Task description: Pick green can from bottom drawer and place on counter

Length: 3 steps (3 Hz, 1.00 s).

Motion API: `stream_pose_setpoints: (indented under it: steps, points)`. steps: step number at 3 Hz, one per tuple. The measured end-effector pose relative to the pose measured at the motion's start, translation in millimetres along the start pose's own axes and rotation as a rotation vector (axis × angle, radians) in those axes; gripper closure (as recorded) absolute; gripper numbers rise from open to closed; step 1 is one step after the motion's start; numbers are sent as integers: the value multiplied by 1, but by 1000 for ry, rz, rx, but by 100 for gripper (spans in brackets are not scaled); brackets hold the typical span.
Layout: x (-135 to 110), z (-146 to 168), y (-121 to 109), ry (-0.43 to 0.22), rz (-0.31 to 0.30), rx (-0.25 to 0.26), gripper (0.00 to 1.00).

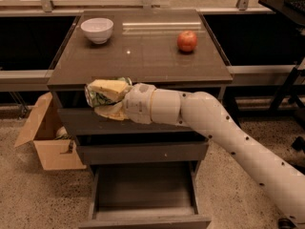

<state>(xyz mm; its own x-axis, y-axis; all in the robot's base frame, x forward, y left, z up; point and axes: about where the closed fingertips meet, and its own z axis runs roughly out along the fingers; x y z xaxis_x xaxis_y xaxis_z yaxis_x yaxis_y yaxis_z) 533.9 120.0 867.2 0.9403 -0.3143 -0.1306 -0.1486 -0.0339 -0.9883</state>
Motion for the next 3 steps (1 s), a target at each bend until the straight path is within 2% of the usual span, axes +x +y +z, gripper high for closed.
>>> stream_pose_setpoints:
  steps: [1, 2, 3]
  points:
    - [3, -6, -15, -3, 1, 19, 100]
    - [13, -15, -47, 0, 12, -10, 100]
    - [45, -23, -83, 3, 58, -73, 100]
